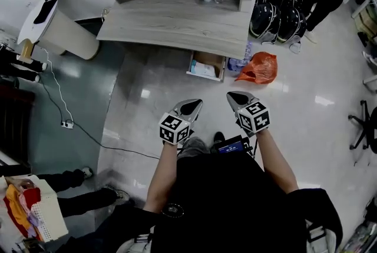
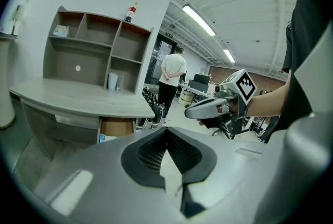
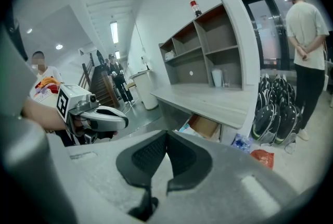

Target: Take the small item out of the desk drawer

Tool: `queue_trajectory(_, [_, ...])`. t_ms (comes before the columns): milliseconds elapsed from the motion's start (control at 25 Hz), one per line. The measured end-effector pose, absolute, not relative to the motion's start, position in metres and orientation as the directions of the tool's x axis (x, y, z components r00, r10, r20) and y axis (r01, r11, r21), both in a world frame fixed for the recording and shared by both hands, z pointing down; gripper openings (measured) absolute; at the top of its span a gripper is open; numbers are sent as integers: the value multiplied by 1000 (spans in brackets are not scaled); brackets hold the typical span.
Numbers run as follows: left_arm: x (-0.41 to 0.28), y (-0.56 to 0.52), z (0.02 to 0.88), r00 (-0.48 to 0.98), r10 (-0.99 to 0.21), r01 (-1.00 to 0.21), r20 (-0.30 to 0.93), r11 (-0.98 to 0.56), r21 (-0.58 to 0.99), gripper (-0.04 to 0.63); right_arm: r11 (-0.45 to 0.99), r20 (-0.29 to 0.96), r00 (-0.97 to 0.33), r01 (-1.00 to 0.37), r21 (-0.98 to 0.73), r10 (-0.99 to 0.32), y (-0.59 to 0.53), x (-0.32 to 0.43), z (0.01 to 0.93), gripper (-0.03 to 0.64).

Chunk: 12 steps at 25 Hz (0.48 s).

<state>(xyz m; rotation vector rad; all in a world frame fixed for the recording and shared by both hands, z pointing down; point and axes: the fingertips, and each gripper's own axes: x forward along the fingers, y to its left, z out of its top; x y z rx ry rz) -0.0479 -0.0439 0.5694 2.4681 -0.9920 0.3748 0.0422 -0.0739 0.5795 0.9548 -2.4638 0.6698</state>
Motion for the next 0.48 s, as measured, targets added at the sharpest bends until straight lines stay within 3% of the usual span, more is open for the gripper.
queue_trajectory(480, [-56, -71, 584, 711, -570, -699, 412, -635, 329, 3, 639, 546, -669, -715, -285, -505, -101, 37, 587, -2])
